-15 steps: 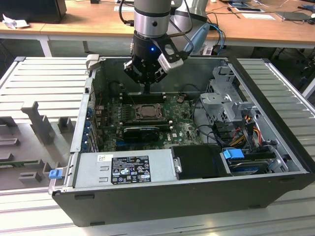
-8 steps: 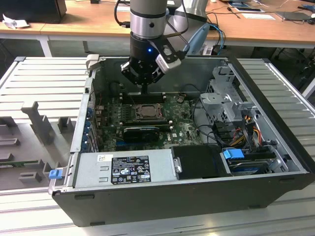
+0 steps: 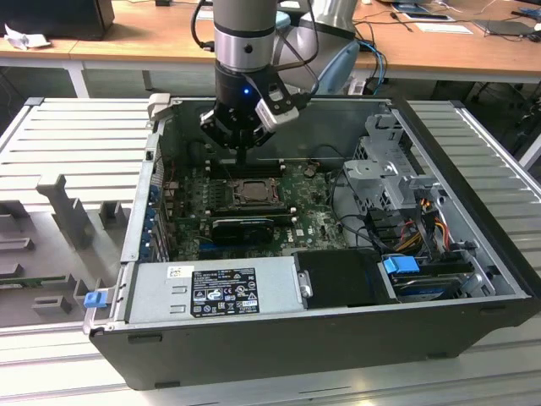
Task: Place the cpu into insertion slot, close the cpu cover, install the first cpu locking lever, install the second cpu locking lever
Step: 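Install the first cpu locking lever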
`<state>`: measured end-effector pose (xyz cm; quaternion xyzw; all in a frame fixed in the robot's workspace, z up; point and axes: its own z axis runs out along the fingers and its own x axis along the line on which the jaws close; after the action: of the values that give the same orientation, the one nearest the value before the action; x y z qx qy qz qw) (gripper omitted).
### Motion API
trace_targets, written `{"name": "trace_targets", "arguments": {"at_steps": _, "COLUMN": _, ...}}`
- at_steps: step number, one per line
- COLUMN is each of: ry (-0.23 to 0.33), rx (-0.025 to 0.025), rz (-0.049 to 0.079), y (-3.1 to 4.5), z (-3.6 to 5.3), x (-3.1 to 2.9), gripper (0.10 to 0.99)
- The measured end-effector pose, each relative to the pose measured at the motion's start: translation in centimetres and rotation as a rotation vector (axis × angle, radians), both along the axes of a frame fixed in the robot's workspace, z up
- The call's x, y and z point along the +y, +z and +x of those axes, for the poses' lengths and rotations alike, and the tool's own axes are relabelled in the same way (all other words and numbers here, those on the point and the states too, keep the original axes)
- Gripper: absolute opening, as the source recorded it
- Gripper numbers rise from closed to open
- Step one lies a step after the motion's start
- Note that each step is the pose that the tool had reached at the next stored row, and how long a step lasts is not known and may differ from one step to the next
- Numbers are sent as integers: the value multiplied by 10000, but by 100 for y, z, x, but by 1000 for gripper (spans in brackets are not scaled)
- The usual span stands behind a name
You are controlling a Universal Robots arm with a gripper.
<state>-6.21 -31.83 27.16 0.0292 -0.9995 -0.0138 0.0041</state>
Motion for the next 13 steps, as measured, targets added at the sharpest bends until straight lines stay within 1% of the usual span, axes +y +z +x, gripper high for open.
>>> {"name": "trace_targets", "arguments": {"at_steps": 1, "ry": 1, "rx": -8, "rz": 1, "y": -2, "z": -33, "x": 0, "gripper": 106}}
{"name": "trace_targets", "arguments": {"at_steps": 2, "ry": 0, "rx": -16, "rz": 1, "y": -6, "z": -83, "x": 0, "gripper": 106}}
{"name": "trace_targets", "arguments": {"at_steps": 5, "ry": 2, "rx": -17, "rz": 1, "y": -14, "z": -171, "x": 0, "gripper": 106}}
{"name": "trace_targets", "arguments": {"at_steps": 7, "ry": -1, "rx": -19, "rz": 1, "y": -25, "z": -246, "x": 0, "gripper": 106}}
{"name": "trace_targets", "arguments": {"at_steps": 9, "ry": 0, "rx": -20, "rz": 1, "y": -47, "z": -317, "x": 1, "gripper": 106}}
{"name": "trace_targets", "arguments": {"at_steps": 13, "ry": 0, "rx": -20, "rz": 2, "y": -77, "z": -396, "x": 4, "gripper": 106}}
